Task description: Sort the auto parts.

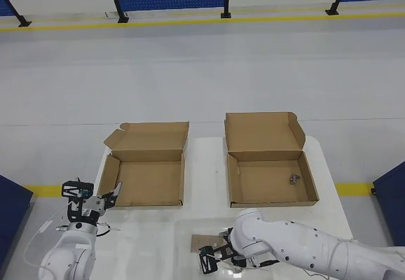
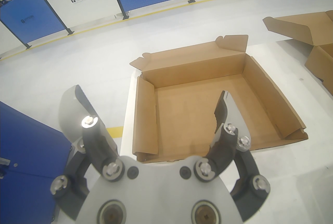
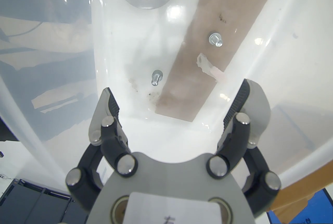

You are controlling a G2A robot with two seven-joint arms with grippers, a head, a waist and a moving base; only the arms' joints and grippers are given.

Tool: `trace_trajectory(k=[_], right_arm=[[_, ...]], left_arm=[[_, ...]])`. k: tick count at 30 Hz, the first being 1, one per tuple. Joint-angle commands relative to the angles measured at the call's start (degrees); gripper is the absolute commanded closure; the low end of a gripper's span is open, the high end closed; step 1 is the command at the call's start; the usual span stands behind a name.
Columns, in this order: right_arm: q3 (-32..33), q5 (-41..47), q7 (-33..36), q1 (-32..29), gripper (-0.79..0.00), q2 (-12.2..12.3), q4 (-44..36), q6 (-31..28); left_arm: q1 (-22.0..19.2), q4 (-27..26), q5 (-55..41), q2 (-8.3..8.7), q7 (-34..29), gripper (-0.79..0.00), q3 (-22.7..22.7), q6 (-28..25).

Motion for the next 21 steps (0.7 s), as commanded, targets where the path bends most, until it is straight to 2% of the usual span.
trace_trajectory(k=[1,2,5,21], right_arm=[[0.0,-0.2,0.0,-0.2,-0.489,-0.2,0.3,0.0],[0.0,-0.2,-0.1,-0.2,-0.413,-0.2,0.4,-0.1],[0.0,-0.4,-0.4,-0.4,-0.382,-0.5,0.9,-0.4],[0.0,-1.0,-0.6,-0.7,-0.326,-0.6,1.2,-0.6]], left_arm=[[0.0,0.0,0.0,0.0,0.0,-0.785,0.0,0.0],[0.0,0.0,0.0,0.0,0.0,-0.785,0.0,0.0],[0.0,0.0,0.0,0.0,0.0,-0.785,0.0,0.0],[0.0,0.0,0.0,0.0,0.0,-0.785,0.0,0.0]])
